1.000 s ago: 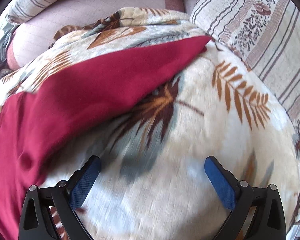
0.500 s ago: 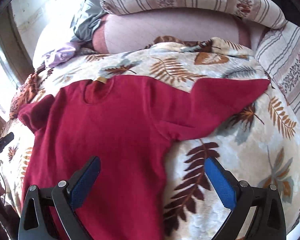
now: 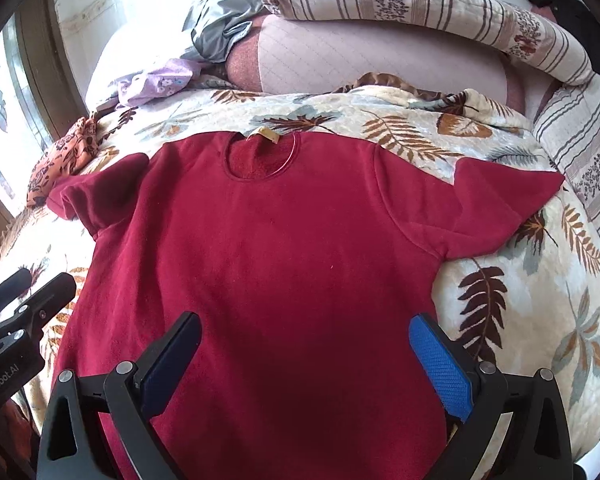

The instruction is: Fold small clothes

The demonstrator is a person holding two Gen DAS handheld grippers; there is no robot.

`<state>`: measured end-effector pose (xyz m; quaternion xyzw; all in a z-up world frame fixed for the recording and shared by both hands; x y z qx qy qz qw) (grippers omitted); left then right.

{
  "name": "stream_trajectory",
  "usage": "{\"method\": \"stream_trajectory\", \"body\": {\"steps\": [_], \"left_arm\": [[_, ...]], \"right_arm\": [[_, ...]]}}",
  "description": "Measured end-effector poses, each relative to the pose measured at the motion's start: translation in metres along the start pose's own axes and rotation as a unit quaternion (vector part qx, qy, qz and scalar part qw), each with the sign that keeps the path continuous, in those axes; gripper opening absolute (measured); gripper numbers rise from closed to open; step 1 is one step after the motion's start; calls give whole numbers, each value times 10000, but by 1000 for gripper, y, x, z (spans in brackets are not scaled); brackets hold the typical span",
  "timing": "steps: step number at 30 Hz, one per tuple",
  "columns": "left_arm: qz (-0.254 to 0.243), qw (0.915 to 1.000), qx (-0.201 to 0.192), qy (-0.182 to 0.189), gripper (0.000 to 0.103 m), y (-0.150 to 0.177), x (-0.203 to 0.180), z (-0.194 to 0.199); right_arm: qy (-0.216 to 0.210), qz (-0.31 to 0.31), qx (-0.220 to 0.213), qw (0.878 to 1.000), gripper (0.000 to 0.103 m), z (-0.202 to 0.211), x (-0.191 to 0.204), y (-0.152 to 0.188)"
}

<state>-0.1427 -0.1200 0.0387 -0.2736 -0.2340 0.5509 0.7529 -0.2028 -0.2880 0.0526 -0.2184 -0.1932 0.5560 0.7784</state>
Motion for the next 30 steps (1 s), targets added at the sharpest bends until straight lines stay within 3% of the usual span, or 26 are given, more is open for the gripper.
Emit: {"method": "stream_trajectory", "body": {"steps": [4, 11, 15, 20, 30], "left_arm": [[-66, 10000, 5, -10, 84, 4, -2, 0], [-74, 10000, 47, 4, 84, 7, -5, -4], [7, 10000, 67, 18, 84, 8, -4, -7], [-42, 10000, 83, 22, 84, 9, -7, -8], [58, 10000, 56, -21, 84, 9, -1, -10]], "right_arm": [[-45, 144, 117, 9998, 103, -5, 2, 10], [-339, -285, 58, 9990, 103, -2, -13, 19], [-240, -267, -83, 9993, 103, 9, -21, 17], [-453, -297, 33, 9985, 103, 10, -20, 17], [-138, 63, 70, 9999, 103, 7, -10, 18]]}}
Point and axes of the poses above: each gripper's, at about its wrist camera, not at the fingertips, and z roughly against the way its jaws point, x to its left, y to its underside, the point moved 6 cm from there along -z, roughly the way its jaws point, and after that the axes turned 4 degrees about -y, right-handed, at the moved point
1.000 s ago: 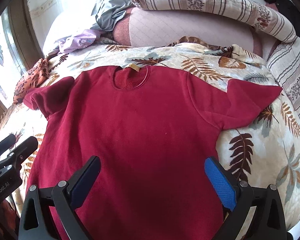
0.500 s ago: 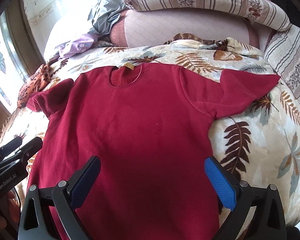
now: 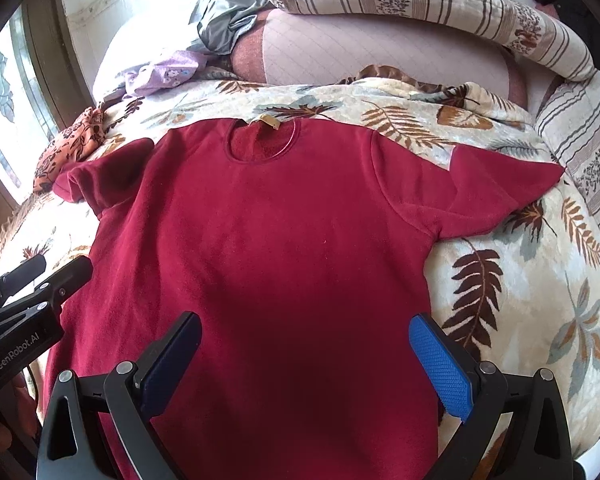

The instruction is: Fold small clothes

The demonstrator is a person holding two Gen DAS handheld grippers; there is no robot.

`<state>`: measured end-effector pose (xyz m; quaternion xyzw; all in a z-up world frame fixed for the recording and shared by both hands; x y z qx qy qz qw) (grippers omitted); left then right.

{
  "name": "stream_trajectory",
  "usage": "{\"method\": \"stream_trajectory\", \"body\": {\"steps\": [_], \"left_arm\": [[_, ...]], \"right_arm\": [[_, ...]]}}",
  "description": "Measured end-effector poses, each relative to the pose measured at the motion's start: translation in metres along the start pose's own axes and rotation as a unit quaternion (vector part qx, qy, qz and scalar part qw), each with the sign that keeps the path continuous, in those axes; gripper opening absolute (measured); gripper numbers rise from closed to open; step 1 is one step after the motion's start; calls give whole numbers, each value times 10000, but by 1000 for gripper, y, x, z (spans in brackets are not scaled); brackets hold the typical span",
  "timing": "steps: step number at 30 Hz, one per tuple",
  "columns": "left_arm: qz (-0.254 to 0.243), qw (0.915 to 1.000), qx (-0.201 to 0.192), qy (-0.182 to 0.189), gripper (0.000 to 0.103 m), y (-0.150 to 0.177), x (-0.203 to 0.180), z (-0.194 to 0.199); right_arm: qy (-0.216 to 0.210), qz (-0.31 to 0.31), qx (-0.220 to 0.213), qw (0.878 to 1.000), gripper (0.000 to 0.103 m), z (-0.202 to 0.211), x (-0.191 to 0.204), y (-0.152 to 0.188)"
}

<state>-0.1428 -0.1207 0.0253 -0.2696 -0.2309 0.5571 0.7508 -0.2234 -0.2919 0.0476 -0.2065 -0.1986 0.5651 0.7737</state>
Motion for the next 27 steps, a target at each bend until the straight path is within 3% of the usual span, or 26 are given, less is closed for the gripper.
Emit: {"method": "stream_trajectory", "body": {"steps": [27], "left_arm": [[113, 9999, 104, -50, 84, 2, 6, -10]], "right_arm": [[-43, -193, 126, 9997, 103, -9, 2, -1]]}}
Point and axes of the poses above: each gripper's, at about its wrist camera, not at the fingertips, and z roughly against the way its jaws point, x to its left, y to its underside, the point moved 6 cm from there along -z, roughly the way its jaws point, and after that the axes turned 4 degrees about -y, right-handed, at the moved point
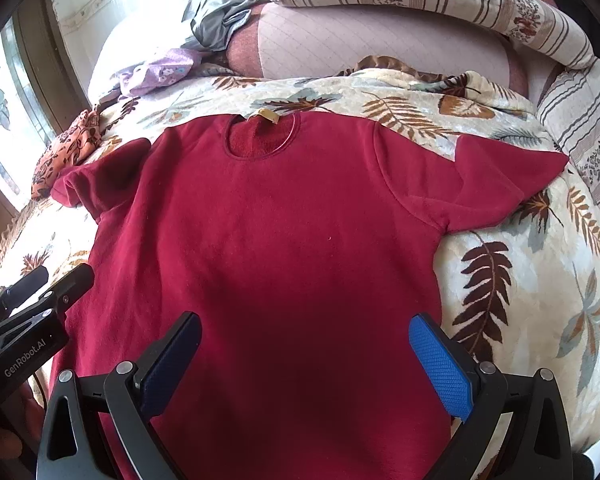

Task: Fold small clothes
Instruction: 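Move the open left gripper toward the sleeve end of the sweatshirt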

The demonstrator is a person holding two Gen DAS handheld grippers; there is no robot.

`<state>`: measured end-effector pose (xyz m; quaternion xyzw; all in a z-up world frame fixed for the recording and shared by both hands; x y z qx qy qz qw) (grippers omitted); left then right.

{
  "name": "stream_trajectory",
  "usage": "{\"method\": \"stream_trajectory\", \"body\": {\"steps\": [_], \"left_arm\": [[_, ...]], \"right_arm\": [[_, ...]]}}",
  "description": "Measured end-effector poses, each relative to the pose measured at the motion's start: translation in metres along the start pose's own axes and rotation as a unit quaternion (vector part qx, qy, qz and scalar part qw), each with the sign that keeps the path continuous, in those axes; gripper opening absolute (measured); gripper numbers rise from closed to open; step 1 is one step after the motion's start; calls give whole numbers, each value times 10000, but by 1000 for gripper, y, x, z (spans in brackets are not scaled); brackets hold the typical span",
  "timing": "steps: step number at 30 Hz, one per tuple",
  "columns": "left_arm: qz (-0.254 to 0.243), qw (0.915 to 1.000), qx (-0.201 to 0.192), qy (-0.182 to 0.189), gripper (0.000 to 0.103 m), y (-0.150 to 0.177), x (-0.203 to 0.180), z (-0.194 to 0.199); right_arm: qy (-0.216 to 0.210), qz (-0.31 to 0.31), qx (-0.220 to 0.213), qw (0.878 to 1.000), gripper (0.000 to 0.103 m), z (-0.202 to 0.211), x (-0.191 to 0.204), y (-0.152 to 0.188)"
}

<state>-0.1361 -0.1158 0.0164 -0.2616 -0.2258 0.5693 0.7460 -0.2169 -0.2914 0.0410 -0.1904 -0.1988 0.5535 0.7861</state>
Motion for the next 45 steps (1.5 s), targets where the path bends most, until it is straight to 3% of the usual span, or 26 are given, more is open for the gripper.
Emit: {"method": "stream_trajectory", "body": {"steps": [34, 45], "left_arm": [[71, 9999, -3, -142, 84, -1, 6, -9], [179, 9998, -3, 3, 84, -4, 6, -9]], "right_arm": [[196, 330, -31, 9993, 103, -13, 15, -13], [135, 274, -5, 9995, 103, -18, 18, -15]]}}
Point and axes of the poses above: each gripper's, at about its wrist camera, not at the fingertips, and z roughly against the way its jaws point, x to its left, y to its underside, the point moved 6 cm from there along -z, roughly the way its jaws point, and after that the axes turned 4 degrees about -y, right-handed, at the moved point
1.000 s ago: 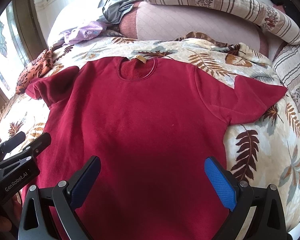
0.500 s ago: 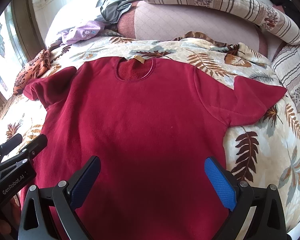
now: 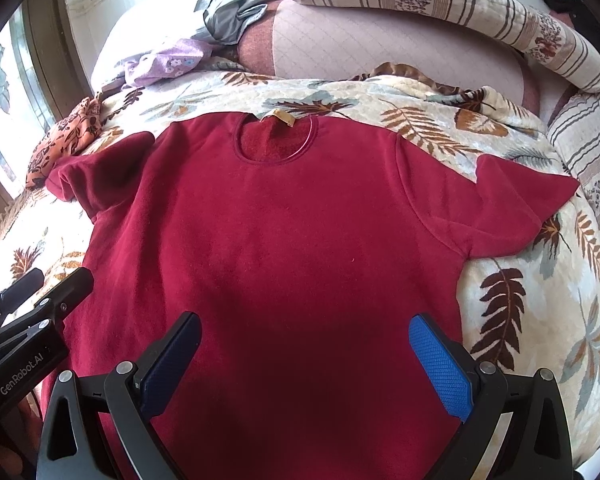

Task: Fold small clothes
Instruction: 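Move the open left gripper toward the sleeve end of the sweatshirt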

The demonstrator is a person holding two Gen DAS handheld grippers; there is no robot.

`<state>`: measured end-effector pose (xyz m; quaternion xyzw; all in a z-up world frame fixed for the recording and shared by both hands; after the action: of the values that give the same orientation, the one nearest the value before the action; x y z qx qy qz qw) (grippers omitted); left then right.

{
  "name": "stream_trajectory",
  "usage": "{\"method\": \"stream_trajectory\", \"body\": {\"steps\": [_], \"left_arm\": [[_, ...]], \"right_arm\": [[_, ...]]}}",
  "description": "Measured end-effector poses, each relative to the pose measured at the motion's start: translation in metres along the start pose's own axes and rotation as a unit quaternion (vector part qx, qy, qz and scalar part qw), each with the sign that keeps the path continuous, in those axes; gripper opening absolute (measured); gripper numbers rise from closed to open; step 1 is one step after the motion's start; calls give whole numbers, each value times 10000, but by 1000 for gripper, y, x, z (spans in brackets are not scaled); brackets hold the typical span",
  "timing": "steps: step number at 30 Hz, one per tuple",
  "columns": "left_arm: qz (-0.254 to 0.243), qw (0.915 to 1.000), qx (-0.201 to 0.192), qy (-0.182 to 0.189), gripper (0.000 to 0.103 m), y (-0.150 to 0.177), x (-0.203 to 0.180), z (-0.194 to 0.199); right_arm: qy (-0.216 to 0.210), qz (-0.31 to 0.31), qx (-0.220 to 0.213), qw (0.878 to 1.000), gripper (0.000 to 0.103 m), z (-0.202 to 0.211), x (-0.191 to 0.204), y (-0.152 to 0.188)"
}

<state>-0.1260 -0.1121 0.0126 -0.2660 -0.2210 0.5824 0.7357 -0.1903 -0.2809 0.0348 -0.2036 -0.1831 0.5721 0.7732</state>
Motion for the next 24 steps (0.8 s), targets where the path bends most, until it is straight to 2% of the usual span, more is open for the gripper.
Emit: {"method": "stream_trajectory", "body": {"steps": [4, 9, 14, 20, 24], "left_arm": [[-29, 10000, 4, 28, 84, 0, -2, -1], [41, 10000, 46, 13, 84, 0, 1, -3], [131, 9999, 66, -14, 84, 0, 6, -6], [219, 9997, 88, -29, 84, -2, 11, -8], [242, 9997, 68, -75, 84, -4, 16, -7]], "right_arm": [[95, 134, -46, 9999, 103, -2, 3, -1], [19, 222, -162, 9996, 103, -1, 8, -2], [340, 343, -50, 9988, 103, -7, 9, -3], [-242, -29, 79, 9997, 103, -11, 8, 1], [-523, -308, -10, 9982, 103, -11, 9, 0]]}}
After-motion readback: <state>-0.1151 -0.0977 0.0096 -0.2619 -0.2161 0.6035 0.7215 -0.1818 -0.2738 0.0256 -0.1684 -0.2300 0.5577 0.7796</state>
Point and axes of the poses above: each gripper's, at about its wrist camera, not at the fingertips, and z roughly against the way its jaws point, x to its left, y to its underside, the point moved 6 cm from there along -z, roughly the way its jaws point, and after that the axes turned 4 degrees about -y, right-handed, at the moved point
